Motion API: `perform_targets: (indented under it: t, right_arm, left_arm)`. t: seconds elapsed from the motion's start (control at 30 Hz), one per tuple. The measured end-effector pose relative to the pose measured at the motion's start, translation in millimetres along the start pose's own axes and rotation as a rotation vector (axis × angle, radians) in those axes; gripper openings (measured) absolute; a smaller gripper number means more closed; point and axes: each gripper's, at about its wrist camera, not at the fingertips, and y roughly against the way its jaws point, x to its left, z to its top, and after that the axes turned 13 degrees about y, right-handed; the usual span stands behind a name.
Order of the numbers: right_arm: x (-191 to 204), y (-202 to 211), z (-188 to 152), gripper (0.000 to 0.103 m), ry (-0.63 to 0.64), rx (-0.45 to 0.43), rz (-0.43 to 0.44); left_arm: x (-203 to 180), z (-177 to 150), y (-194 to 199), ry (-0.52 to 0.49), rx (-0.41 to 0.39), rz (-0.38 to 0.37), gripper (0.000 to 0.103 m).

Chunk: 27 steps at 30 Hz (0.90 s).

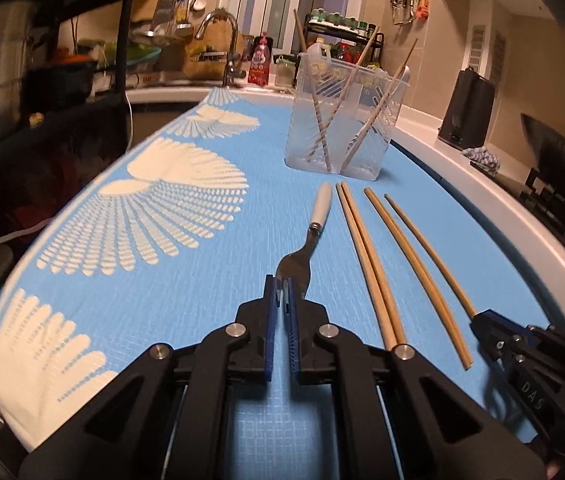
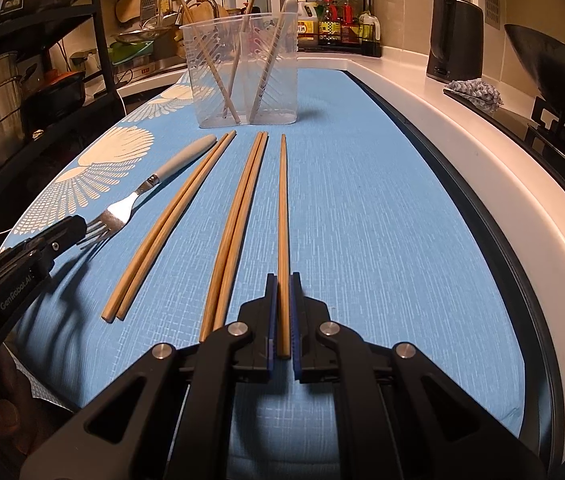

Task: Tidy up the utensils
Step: 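Grasp the silver fork by its neck with the left tool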

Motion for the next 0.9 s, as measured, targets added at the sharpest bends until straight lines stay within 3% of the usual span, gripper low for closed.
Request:
perform_targets:
  t: [0.17,0.3,0.5,0.9]
  right_arm:
    - [1,0,0,0.006,0.002,0.0,-0.001]
    - [1,0,1,0.006,0.003,-0.001,-0.001]
    - [1,0,1,0.006,0.002,-0.001,-0.001]
    - [1,0,0,0.006,0.001,-0.001,0.0]
  left_arm:
    - [-19,-6,9,-0.157,-0.083,0.07,0.006]
    - [-32,-18,6,-0.267,-0.083,0.096,0.007]
    - [-26,-14,5,-0.216,-0.053,0.051,0.007]
    - [-29,-15,-5,-0.185,-0.031,0.055,0.008]
